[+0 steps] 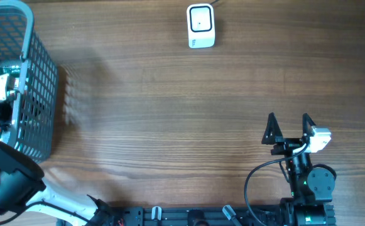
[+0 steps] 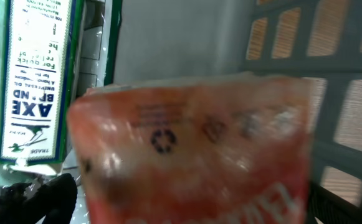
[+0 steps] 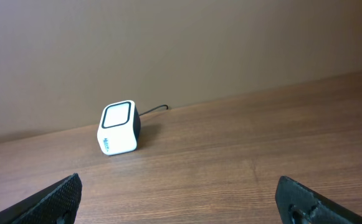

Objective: Scan the item barcode
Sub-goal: 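Reach left gripper into basket and grasp orange Bellaire pack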

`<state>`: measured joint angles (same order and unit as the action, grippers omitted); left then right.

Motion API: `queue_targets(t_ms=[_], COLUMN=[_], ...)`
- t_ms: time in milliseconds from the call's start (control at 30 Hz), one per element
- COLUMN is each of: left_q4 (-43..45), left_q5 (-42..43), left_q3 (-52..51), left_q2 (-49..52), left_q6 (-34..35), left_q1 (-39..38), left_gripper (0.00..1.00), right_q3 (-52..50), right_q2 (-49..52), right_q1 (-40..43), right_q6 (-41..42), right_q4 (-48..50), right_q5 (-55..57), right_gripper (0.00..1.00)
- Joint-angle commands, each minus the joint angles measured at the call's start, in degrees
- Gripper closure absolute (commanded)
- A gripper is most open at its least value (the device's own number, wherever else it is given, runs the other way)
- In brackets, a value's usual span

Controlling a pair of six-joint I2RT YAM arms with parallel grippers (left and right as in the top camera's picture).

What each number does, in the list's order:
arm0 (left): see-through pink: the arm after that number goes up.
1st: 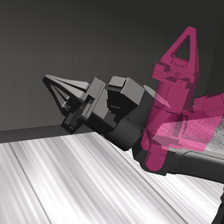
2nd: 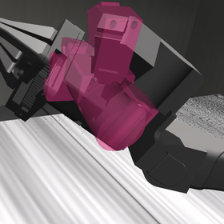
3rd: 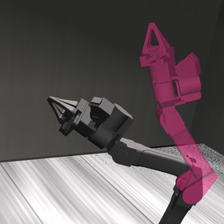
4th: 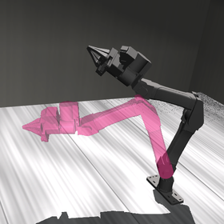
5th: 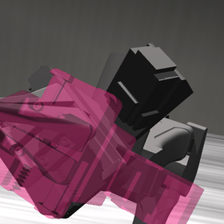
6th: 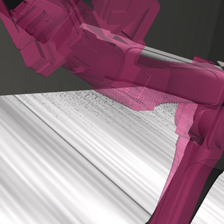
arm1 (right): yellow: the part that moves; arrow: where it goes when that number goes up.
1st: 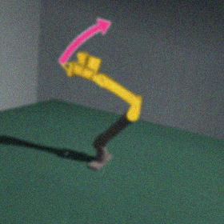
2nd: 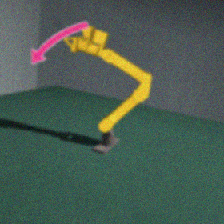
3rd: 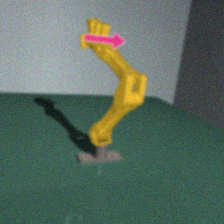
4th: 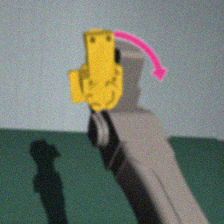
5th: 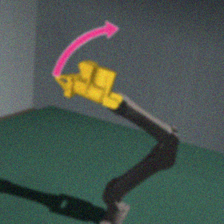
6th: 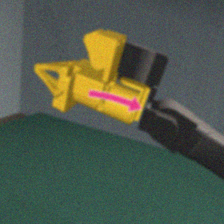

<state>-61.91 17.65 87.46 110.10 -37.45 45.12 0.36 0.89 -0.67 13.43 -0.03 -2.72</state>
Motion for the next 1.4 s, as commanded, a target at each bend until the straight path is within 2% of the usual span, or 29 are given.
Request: queue_targets(t_ms=[0, 133, 433, 533, 700, 1000, 1200, 1300, 1367], left_q4=[1.36, 3.02, 3.48, 3.63, 3.21, 4.74, 3.80, 3.19, 3.23], left_q5=[0.09, 0.04, 0.42, 0.76, 0.76, 0.74, 0.07, 0.07, 0.09], left_q3=[-1.40, -1.40, -1.18, 0.68, 5.01, 12.59, 12.46, 10.34, 7.61], left_q2=[0.57, 0.59, 0.26, -1.31, -5.46, -16.06, -18.62, -17.94, -17.00], left_q6=[-1.31, -1.31, -0.63, 2.38, 3.91, 9.68, 9.81, 12.41, 12.44], left_q1=[0.04, 0.04, 0.04, 0.04, 0.04, 0.04, 0.04, 0.04, 0.02], left_gripper=[0.04, 0.23, 0.29, 0.32, 0.33, 0.29, 0.28, 0.28, 0.23], right_q3=[-0.07, -0.07, -0.07, -0.07, -0.07, -0.07, -0.07, -0.07, -0.07], right_q2=[-0.46, -0.46, -0.46, -0.46, -0.46, -0.46, -0.46, -0.46, -0.46], right_q1=[-0.28, -0.28, -0.28, -0.28, -0.28, -0.28, -0.28, -0.28, -0.28], right_q6=[0.24, 0.22, 0.22, 0.22, 0.20, 0.22, 0.20, 0.24, 0.20], right_q4=[0.15, 0.15, 0.15, 0.15, 0.15, 0.15, 0.15, 0.15, 0.15], right_q5=[0.13, 0.13, 0.13, 0.13, 0.13, 0.13, 0.13, 0.13, 0.13], right_gripper=[0.00, 0.00, 0.00, 0.00, 0.00, 0.00, 0.00, 0.00, 0.00])
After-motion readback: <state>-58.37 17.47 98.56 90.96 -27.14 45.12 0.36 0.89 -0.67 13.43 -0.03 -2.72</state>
